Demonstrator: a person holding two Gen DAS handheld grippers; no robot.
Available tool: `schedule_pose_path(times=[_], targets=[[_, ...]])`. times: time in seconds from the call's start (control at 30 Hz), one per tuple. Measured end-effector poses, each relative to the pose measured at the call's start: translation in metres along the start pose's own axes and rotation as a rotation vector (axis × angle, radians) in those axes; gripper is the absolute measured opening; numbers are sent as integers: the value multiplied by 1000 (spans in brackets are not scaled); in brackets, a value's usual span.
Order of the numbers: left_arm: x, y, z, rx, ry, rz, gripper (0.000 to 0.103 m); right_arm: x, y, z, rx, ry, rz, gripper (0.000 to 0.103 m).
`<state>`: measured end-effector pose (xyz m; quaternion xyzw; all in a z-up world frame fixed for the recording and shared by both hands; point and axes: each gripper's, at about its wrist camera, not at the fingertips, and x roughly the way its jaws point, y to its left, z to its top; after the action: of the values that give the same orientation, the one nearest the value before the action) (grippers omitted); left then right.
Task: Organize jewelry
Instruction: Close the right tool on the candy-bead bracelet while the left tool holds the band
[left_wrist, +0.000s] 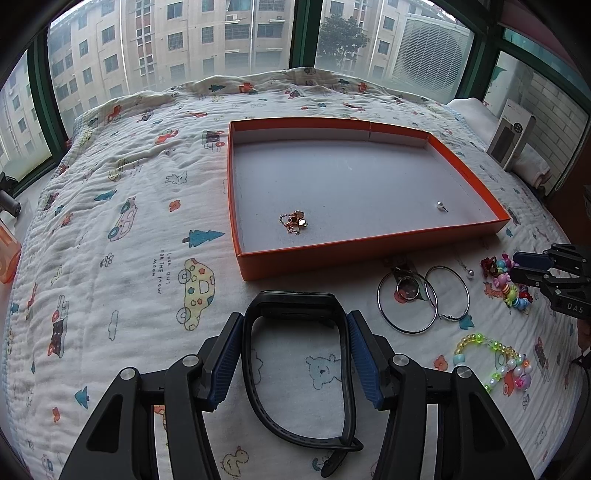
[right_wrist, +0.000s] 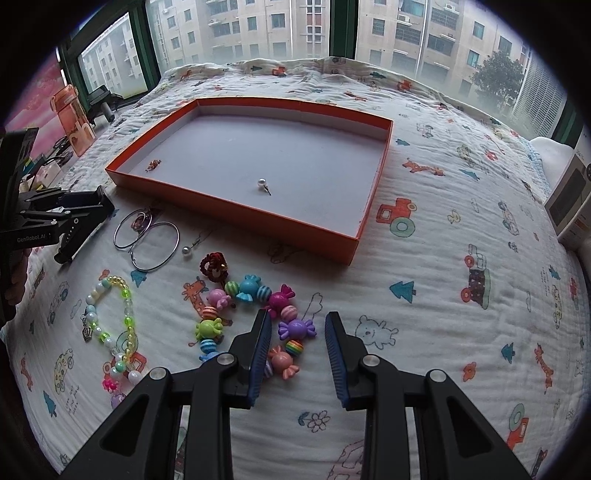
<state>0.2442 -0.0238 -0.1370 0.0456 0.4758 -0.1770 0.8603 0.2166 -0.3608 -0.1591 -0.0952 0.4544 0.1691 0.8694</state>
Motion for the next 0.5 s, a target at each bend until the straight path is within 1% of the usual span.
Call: schedule_pose_path(times=[0.03, 0.07, 0.27, 0.5], targets=[[0, 0, 0, -1, 0, 0, 60, 0, 1, 0, -4, -3, -5, 25], [0, 0, 0, -1, 0, -1, 60, -1, 1, -1, -6, -5, -7, 24], [0, 1, 1, -10, -4, 2, 60, -4, 5, -2, -1, -17, -16, 24], [-11, 0, -1, -38, -24, -12, 60, -25, 12, 1, 65, -80, -3, 23]])
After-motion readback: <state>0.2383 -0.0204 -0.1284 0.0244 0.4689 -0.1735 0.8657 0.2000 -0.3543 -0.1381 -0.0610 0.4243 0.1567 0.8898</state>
